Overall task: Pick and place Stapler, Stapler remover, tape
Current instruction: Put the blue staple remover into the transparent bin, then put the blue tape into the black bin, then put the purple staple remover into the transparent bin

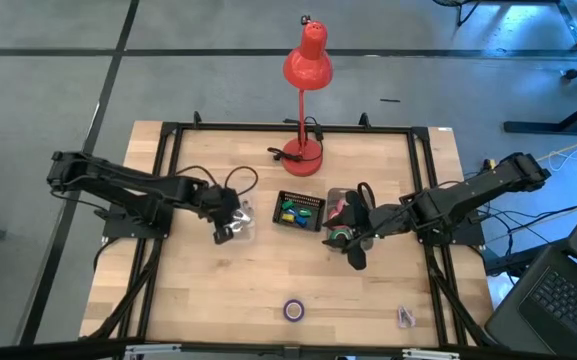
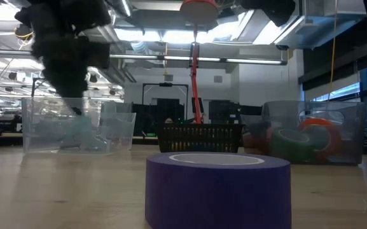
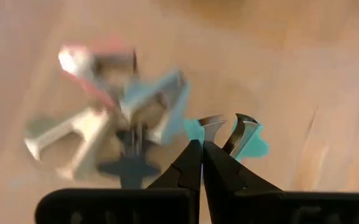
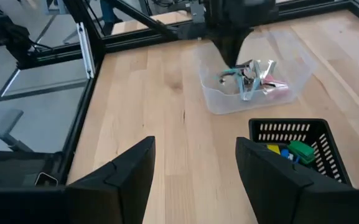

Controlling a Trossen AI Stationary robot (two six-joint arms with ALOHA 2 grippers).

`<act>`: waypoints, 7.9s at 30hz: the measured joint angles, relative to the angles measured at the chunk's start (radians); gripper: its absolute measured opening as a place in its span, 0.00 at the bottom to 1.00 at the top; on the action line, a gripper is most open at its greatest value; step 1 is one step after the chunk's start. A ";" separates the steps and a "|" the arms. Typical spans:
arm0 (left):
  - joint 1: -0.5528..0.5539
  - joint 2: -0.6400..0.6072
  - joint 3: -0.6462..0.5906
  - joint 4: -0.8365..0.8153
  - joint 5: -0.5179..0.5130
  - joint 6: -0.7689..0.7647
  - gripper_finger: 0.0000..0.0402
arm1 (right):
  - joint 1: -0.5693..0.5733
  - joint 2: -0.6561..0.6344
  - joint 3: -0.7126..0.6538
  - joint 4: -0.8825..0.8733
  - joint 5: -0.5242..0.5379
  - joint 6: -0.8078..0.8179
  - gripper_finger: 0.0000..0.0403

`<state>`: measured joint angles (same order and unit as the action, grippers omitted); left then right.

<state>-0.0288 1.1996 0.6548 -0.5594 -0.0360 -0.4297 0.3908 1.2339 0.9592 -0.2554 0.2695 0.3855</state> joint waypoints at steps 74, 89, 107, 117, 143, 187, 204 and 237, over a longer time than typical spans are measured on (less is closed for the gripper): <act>-0.661 -0.049 0.217 0.092 -0.936 0.024 0.31 | 0.153 0.678 0.049 0.344 -0.276 0.880 0.56; -0.661 -0.049 0.217 0.118 -0.912 0.032 0.31 | 0.094 0.897 0.286 0.286 -0.481 0.759 0.51; -0.656 -0.049 0.217 0.134 -0.912 0.050 0.31 | 0.063 0.702 0.271 -0.019 -0.123 0.572 0.08; -0.656 -0.049 0.217 0.139 -0.905 0.077 0.31 | 0.017 0.289 0.278 -0.620 0.151 0.571 0.08; -0.656 -0.049 0.217 0.143 -0.905 0.085 0.31 | -0.435 0.237 -0.069 -0.710 -0.091 0.391 0.08; -0.656 -0.050 0.217 0.144 -0.889 0.093 0.31 | 0.411 0.149 0.186 -0.749 -0.090 1.306 0.33; -0.655 -0.050 0.218 0.144 -0.935 0.142 0.31 | 0.692 0.397 0.185 -0.599 -0.249 1.910 0.33; -0.655 -0.050 0.218 0.143 -0.940 0.164 0.31 | 0.687 0.540 0.185 -0.600 -0.360 1.997 0.21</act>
<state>-0.6842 1.1500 0.8723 -0.4160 -0.9760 -0.2661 1.0775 1.7741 1.1442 -0.8556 -0.0906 2.3821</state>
